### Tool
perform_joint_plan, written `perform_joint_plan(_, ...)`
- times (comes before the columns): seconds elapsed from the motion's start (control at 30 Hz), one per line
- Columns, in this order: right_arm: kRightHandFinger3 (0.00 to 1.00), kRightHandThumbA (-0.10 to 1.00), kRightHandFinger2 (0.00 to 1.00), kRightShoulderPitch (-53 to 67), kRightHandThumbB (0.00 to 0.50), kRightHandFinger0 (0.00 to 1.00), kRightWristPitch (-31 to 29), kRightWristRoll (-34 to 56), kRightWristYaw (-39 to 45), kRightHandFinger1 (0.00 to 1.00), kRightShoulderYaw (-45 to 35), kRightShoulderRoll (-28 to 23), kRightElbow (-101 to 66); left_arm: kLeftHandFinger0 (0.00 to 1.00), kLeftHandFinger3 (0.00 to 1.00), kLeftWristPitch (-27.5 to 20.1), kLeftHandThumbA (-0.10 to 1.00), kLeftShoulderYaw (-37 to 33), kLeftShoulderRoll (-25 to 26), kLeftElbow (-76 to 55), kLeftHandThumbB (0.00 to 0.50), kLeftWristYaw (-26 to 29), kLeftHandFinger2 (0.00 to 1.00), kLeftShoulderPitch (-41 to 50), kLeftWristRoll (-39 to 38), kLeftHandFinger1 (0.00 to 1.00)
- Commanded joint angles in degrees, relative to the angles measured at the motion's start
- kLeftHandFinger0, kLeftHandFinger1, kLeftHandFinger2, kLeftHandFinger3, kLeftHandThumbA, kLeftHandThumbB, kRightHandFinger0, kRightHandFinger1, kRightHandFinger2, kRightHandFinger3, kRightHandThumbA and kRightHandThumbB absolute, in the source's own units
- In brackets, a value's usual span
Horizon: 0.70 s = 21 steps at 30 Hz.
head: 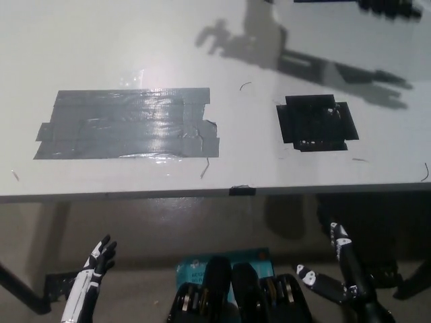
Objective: A person hands a tripod to the robot which it grabs with its right hand and places in the middle of the table in front of it
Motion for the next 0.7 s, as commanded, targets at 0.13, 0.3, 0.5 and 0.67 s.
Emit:
perform_joint_plan(0.13, 1.0, 0.83, 1.0, -4.18, 0.306, 1.0, -3.64, -24.55, -7.04, 1.0, -4.32, -0.26, -29.63, 1.0, 1.0, -1.83, 1.0, -0.06, 1.35, -3.0, 0.318, -0.85, 1.0, 0.34, 0.52, 1.0)
perform_joint_plan(0.3, 1.0, 0.89, 1.0, -11.51, 0.407, 1.0, 6.92, -29.67, 1.32, 1.0, -5.33, -1.32, -40.09, 1.0, 1.0, -2.18, 1.0, -0.59, 1.27, -2.25, 0.31, -1.06, 1.0, 0.38, 0.96, 1.0)
perform_joint_plan(0.5, 1.0, 0.96, 1.0, -22.17, 0.448, 1.0, 17.6, -37.12, 9.42, 1.0, -4.68, -2.31, -40.55, 1.0, 1.0, -2.36, 1.0, -0.97, 1.2, -1.74, 0.322, -1.09, 1.0, 1.33, 1.42, 1.0)
perform_joint_plan(0.67, 1.0, 0.97, 1.0, -31.26, 0.441, 1.0, 20.74, -40.42, 10.12, 1.0, -2.81, -3.28, -32.16, 1.0, 1.0, -2.66, 1.0, -1.51, 1.12, -1.41, 0.322, -0.95, 1.0, 1.58, 2.39, 1.0)
